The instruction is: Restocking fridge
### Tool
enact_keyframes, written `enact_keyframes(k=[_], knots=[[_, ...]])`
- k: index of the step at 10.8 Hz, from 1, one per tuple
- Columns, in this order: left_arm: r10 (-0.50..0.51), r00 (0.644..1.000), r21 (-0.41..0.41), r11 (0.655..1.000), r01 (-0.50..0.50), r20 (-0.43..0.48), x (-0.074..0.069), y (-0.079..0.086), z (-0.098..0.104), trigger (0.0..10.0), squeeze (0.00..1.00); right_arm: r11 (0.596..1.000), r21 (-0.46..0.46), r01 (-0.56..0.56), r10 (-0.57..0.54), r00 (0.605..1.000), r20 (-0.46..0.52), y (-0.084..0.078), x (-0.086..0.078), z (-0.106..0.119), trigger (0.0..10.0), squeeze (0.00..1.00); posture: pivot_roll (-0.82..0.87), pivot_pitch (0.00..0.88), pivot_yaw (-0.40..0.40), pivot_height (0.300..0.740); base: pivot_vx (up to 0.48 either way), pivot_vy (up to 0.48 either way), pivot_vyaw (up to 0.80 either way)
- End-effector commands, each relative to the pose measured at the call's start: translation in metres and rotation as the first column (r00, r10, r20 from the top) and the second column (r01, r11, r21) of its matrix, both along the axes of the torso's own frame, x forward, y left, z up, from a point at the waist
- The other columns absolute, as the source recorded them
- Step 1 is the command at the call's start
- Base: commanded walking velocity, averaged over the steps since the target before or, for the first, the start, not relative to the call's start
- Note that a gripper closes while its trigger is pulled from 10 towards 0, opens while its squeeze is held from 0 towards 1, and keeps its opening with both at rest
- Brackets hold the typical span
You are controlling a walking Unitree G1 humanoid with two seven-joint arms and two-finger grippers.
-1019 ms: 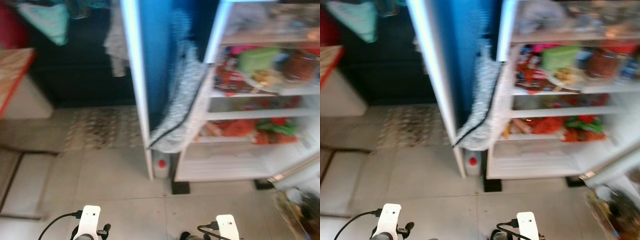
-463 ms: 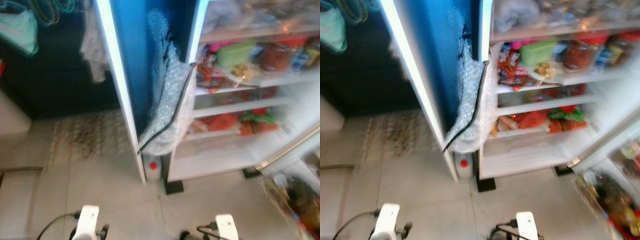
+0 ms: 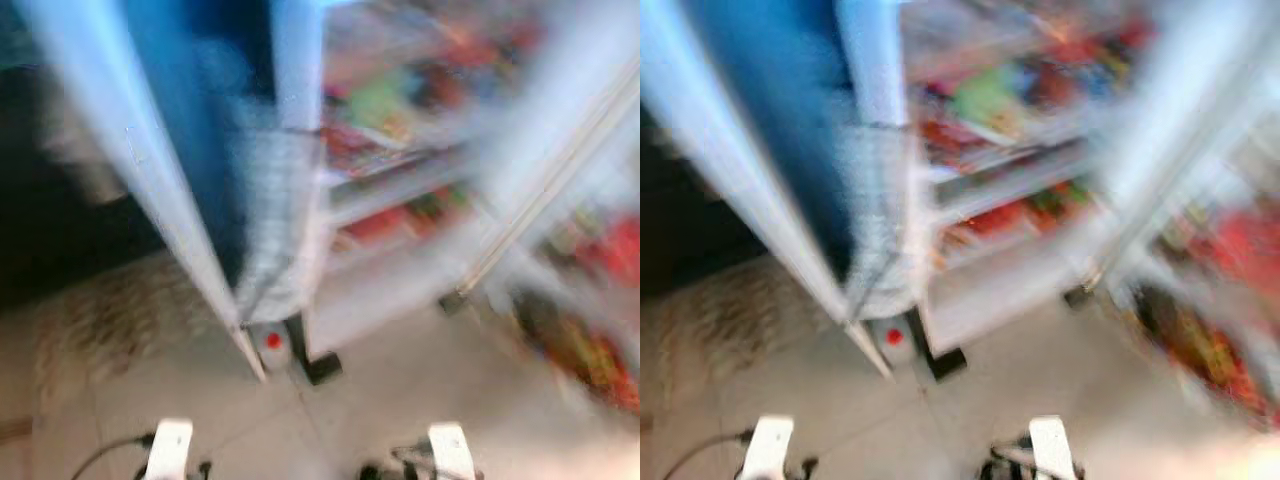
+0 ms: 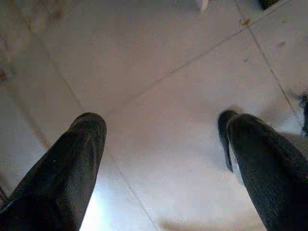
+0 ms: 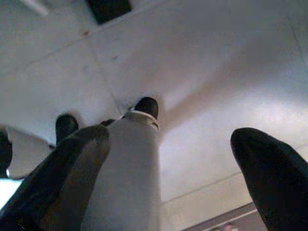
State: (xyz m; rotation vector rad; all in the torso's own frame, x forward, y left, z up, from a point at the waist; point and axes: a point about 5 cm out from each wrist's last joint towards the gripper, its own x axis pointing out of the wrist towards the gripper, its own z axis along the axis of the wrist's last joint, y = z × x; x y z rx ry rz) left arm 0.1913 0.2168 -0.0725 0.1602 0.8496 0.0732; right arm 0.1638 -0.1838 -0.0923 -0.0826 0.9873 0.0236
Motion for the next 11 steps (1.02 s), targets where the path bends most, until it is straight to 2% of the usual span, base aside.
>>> enact_keyframes(k=[1, 11], knots=[[-0.024, 0.999, 0.005, 1.000, 0.024, -0.043, -0.0107, -0.0024, -0.0061, 10.0, 0.00, 1.000, 0.004, 0.003, -0.002, 0.998, -0.059, 0.0012, -0.0146, -0.0065, 10.0, 0.00, 0.10, 0.195, 0.053, 0.740, 0.000, 0.000, -0.75], [-0.042, 0.998, 0.013, 0.999, 0.043, -0.044, -0.0114, -0.0035, -0.0065, 10.0, 0.00, 1.000, 0.005, 0.004, -0.003, 0.999, -0.054, 0.0014, -0.0141, -0.0063, 10.0, 0.00, 0.10, 0.189, 0.053, 0.740, 0.000, 0.000, -0.75]])
